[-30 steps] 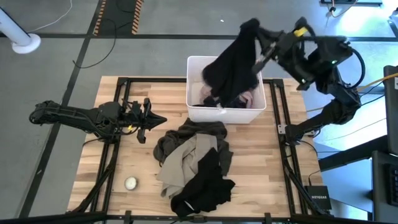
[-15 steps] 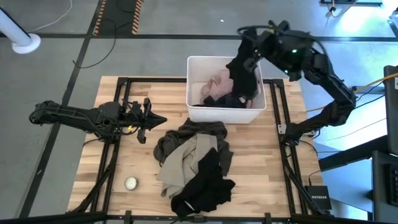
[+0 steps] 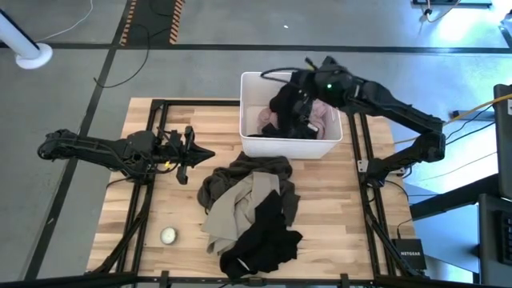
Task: Sort clothes
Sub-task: Put the black boxer shorts into the white laundry bin, then put the black shirt into the white laundry bin
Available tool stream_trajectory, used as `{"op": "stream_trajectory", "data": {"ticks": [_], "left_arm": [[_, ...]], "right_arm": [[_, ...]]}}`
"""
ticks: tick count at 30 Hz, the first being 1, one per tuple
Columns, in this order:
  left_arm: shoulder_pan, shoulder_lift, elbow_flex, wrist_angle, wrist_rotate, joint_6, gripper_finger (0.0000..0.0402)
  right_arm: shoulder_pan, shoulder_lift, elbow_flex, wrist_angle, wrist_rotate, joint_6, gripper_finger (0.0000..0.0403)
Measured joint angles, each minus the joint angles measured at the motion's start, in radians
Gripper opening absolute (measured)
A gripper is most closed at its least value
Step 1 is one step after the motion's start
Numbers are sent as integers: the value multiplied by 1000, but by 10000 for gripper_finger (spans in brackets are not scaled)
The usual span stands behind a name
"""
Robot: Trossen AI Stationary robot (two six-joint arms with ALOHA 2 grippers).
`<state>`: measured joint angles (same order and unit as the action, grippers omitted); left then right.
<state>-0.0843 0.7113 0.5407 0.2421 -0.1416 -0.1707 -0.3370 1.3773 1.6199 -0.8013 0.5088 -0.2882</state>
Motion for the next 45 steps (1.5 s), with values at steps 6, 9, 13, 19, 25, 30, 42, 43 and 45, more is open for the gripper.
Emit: {"op": "stream_trajectory", "data": {"ticks": [6, 9, 13, 19, 25, 30, 42, 43, 45], "left_arm": [[0, 0, 0, 1, 0, 2, 0], [0, 0, 0, 0, 0, 2, 0], [0, 0, 0, 0, 0, -1, 0], [0, 0, 0, -1, 0, -3, 0], [0, 0, 0, -1, 0, -5, 0], [0, 0, 0, -1, 0, -11, 0], [0, 0, 0, 0, 0, -17, 0], [0, 0, 0, 0, 0, -17, 0], [0, 0, 0, 0, 0, -24, 0]], "right_arm": [[1, 2, -90, -2, -5, 92, 32], [3, 2, -101, -15, -3, 106, 70], [4, 1, -83, -45, -21, 98, 131], [7, 0, 47, -201, -92, 119, 190], [77, -12, 130, -325, -330, 233, 199], [228, -20, 99, -330, -473, 281, 198], [602, -19, -160, -197, -401, 349, 198], [628, -19, -189, -166, -396, 363, 198], [681, -19, -248, -97, -388, 387, 198]]}}
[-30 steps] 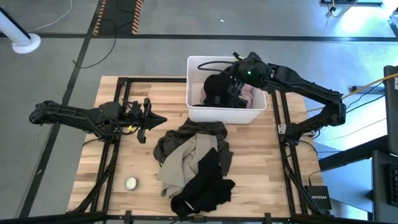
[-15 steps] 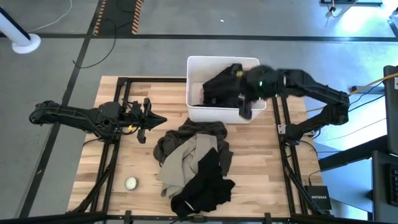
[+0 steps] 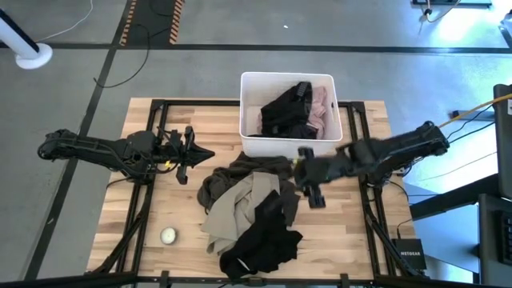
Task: Sort clothes
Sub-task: Put the black shirt into the white laundry bin
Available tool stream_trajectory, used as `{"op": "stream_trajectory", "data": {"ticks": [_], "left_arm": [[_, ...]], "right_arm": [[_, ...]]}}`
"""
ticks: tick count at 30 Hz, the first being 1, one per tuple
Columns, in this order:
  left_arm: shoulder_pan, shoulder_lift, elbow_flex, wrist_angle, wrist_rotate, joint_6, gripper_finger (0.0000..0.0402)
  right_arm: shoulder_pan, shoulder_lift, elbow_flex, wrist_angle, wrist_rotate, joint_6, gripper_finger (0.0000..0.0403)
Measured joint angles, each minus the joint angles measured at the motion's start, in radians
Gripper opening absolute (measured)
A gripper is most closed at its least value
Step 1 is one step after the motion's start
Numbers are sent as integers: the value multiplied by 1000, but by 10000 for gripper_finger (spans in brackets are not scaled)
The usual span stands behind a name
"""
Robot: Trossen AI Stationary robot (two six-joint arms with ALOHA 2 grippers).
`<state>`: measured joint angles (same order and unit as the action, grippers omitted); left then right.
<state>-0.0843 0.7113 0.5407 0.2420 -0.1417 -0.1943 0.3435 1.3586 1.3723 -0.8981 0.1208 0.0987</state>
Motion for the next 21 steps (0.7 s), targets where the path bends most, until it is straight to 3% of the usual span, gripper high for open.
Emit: {"op": "stream_trajectory", "data": {"ticks": [10, 21], "left_arm": [[0, 0, 0, 19, 0, 10, 0], [0, 0, 1, 54, 0, 13, 0]], "right_arm": [[225, 28, -233, 377, 178, 108, 198], [331, 288, -247, 675, 191, 106, 198]]}}
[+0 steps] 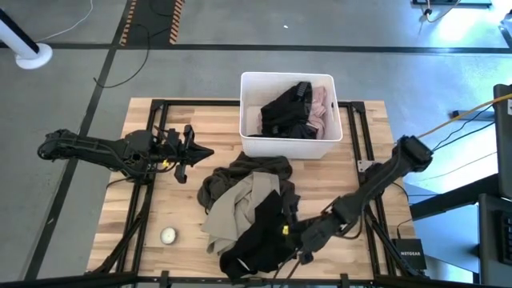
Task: Sort clothes
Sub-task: Put the black shirt into the white laundry bin
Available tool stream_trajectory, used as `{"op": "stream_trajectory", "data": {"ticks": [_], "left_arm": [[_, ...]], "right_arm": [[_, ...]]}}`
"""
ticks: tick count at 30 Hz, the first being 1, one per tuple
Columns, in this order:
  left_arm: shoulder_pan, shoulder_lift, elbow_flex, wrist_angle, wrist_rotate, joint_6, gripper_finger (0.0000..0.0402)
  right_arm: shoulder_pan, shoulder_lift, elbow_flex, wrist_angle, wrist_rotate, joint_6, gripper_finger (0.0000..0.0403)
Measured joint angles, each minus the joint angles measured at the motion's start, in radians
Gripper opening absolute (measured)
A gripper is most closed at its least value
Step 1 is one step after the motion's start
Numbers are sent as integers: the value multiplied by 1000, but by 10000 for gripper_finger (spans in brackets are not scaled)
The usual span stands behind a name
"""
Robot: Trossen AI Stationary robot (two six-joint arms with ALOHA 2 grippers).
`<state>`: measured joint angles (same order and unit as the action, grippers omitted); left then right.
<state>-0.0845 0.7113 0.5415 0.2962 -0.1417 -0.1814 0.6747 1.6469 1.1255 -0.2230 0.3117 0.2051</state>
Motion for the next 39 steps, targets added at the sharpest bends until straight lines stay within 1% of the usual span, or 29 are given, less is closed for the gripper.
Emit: {"op": "stream_trajectory", "data": {"ticks": [7, 12, 15, 17, 21, 27, 29, 32, 34, 37, 38, 39], "left_arm": [[0, 0, 0, -2, 0, 0, 0], [0, 0, 0, -3, 0, 20, 0], [0, 0, 0, 0, 0, 32, 0], [0, 0, 0, -1, 0, 32, 0], [0, 0, 0, -1, 0, 32, 0], [-1, 0, 0, -3, 0, 32, 0], [0, 0, 0, -4, 0, 26, 0], [0, 0, 0, -12, 0, 21, 0], [-1, 0, 0, -26, 0, 12, 0], [-1, 0, 0, -31, 0, -3, 0], [-1, 0, 0, -32, 0, -4, 0], [-1, 0, 0, -33, 0, -5, 0]], "right_arm": [[0, 92, 0, 239, -69, 0, 198], [0, 132, 0, 304, -69, -4, 198], [0, 165, 1, 357, -69, -40, 198], [0, 189, 2, 357, -63, -79, 198], [-9, 224, 2, 290, 4, -117, 198], [-44, 232, 2, 231, 7, -134, 197], [-50, 232, 2, 222, 7, -132, 192], [-55, 232, 2, 218, -16, -132, 156], [-55, 232, 2, 218, -37, -132, 112], [-53, 230, 2, 214, -52, -135, 36], [-52, 225, 2, 210, -58, -135, 23], [-47, 218, 2, 206, -67, -134, 18]]}}
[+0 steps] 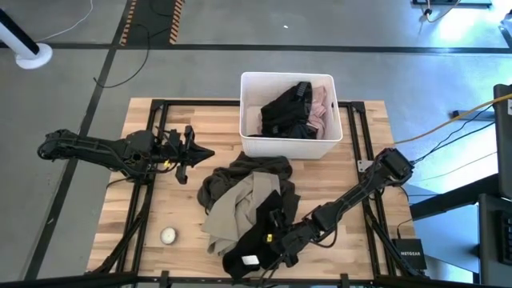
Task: Sort clothes
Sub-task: Put the black shirt into the white laundry bin
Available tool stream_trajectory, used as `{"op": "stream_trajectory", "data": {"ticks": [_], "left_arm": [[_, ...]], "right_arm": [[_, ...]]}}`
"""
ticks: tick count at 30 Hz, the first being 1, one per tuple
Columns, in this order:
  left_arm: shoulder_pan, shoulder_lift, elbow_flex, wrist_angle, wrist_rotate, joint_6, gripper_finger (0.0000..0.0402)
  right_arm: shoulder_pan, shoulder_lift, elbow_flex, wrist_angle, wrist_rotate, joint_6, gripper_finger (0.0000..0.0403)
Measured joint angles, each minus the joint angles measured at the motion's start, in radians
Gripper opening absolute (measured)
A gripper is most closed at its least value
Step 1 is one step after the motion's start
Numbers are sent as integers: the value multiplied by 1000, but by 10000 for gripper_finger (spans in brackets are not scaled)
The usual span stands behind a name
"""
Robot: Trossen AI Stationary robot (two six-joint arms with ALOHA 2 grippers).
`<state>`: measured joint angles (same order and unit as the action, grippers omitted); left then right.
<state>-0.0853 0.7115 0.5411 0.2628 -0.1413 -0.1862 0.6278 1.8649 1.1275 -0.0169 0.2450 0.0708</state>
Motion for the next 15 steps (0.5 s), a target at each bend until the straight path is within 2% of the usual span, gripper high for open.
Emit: {"op": "stream_trajectory", "data": {"ticks": [5, 11, 15], "left_arm": [[0, 0, 0, -18, 0, -16, 0], [0, 0, 0, -21, 0, -16, 0], [0, 0, 0, -22, 0, -16, 0]], "right_arm": [[34, -56, 83, -149, 85, 2, 49], [54, -88, 292, -450, 168, -9, 17], [53, -89, 431, -595, 231, -26, 17]]}}
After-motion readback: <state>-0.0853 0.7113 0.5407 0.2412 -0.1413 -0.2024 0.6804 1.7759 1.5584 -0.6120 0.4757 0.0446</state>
